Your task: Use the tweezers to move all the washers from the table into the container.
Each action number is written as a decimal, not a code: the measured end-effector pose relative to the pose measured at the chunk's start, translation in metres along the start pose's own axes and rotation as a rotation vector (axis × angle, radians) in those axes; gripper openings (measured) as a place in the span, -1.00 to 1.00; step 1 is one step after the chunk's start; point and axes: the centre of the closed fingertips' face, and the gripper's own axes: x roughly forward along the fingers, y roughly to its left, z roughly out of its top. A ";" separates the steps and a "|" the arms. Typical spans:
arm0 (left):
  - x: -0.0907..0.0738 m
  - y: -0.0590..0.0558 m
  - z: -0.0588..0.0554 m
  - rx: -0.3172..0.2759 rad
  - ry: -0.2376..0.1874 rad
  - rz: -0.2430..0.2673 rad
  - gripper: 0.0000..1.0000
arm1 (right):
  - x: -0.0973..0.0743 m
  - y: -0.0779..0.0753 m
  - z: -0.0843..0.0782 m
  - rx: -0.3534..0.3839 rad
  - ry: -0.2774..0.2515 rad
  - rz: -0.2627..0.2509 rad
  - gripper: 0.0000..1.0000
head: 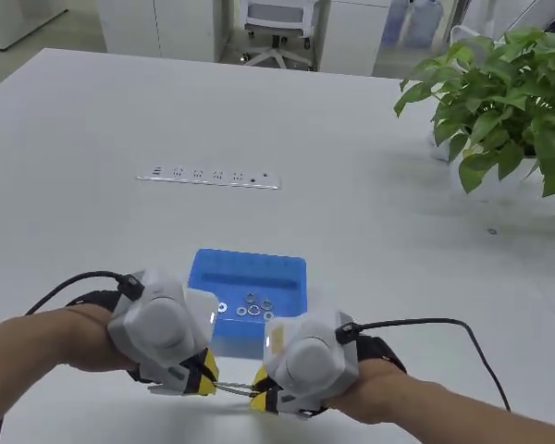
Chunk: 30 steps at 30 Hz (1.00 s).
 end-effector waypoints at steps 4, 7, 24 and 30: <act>0.004 -0.002 -0.004 -0.011 0.005 -0.008 -0.87 | 0.001 0.001 0.000 0.005 -0.003 0.005 -0.80; 0.005 -0.002 -0.005 -0.020 0.005 -0.009 -0.87 | 0.001 0.001 0.000 0.009 -0.005 0.006 -0.79; 0.012 -0.001 -0.018 -0.067 0.027 -0.007 -0.87 | 0.000 0.001 0.000 0.050 -0.016 0.013 -0.76; 0.014 0.000 -0.021 -0.075 0.041 -0.002 -0.86 | 0.001 0.000 0.000 0.060 -0.020 0.012 -0.77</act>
